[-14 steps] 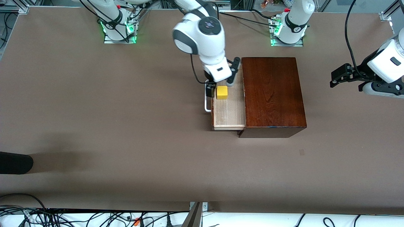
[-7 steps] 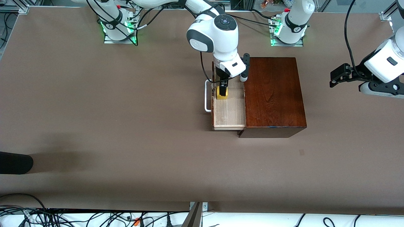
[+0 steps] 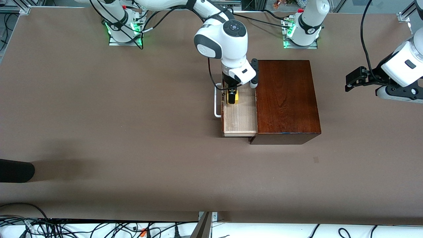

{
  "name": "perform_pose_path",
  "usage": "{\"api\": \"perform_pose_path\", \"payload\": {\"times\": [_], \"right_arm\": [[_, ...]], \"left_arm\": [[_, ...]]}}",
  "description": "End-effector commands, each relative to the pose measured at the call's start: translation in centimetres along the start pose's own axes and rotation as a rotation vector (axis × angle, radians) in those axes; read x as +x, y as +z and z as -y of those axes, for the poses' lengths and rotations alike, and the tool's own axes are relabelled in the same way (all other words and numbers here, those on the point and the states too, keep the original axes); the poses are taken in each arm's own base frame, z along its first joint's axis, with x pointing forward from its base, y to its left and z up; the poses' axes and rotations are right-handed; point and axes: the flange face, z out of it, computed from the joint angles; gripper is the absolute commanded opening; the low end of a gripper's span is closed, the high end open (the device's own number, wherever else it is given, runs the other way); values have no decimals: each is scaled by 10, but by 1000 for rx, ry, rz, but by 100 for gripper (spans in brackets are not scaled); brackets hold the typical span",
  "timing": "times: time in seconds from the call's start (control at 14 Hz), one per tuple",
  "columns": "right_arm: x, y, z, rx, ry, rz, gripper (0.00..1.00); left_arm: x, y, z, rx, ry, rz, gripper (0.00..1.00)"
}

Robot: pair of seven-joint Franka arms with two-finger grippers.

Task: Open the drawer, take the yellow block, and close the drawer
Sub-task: 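Lower the right gripper into the drawer and grasp the yellow cube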

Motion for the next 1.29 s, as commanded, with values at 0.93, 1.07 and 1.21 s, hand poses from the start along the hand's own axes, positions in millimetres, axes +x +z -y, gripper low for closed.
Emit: {"api": "perform_pose_path", "payload": {"times": [0.93, 1.07, 1.21], "right_arm": [[2, 10, 1, 12, 28, 14, 0], [1, 1, -3, 19, 34, 37, 0], [1, -44, -23, 47, 89, 40, 0]], "left_arm": [[-7, -5, 0, 22, 30, -3, 100], [-7, -5, 0, 22, 30, -3, 100], [-7, -5, 0, 22, 30, -3, 100]]}}
